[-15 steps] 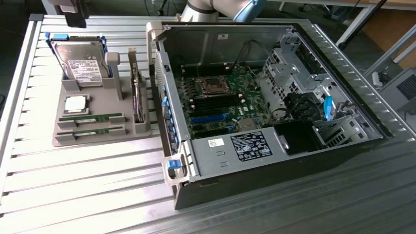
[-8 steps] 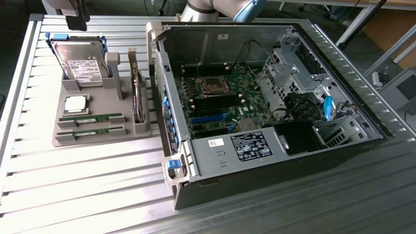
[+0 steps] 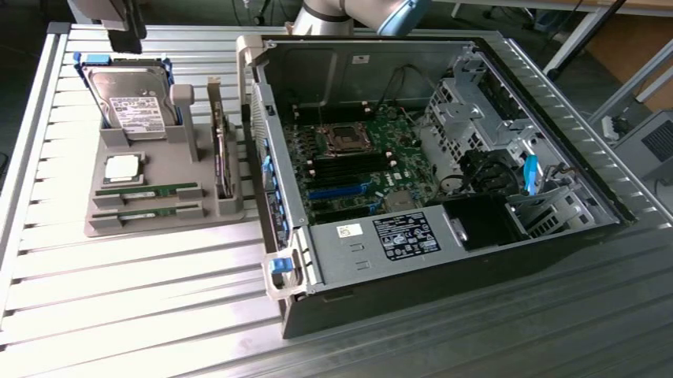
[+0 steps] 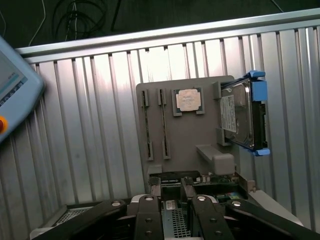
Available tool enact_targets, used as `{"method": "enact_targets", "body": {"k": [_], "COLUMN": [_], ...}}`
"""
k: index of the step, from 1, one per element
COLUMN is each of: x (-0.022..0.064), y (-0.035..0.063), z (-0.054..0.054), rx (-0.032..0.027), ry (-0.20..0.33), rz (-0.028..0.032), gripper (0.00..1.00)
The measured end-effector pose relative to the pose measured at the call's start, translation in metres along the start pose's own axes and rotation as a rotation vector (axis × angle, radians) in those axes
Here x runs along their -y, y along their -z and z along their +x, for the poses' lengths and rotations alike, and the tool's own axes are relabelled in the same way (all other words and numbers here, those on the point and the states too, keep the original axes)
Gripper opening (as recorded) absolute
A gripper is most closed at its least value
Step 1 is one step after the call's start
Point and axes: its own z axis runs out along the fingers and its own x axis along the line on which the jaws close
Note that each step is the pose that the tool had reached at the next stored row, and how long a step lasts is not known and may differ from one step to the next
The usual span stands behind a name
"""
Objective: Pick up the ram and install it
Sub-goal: 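Pick up the ram and move it above insertion slot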
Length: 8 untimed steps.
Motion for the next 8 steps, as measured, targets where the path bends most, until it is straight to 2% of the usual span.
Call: {"method": "enact_targets", "body": {"k": [8], "x": [0.0], "y": [-0.003], "z": [0.0], "rx": [0.0], "ry": [0.0], "rz": [0.0], "gripper": [0.29]}}
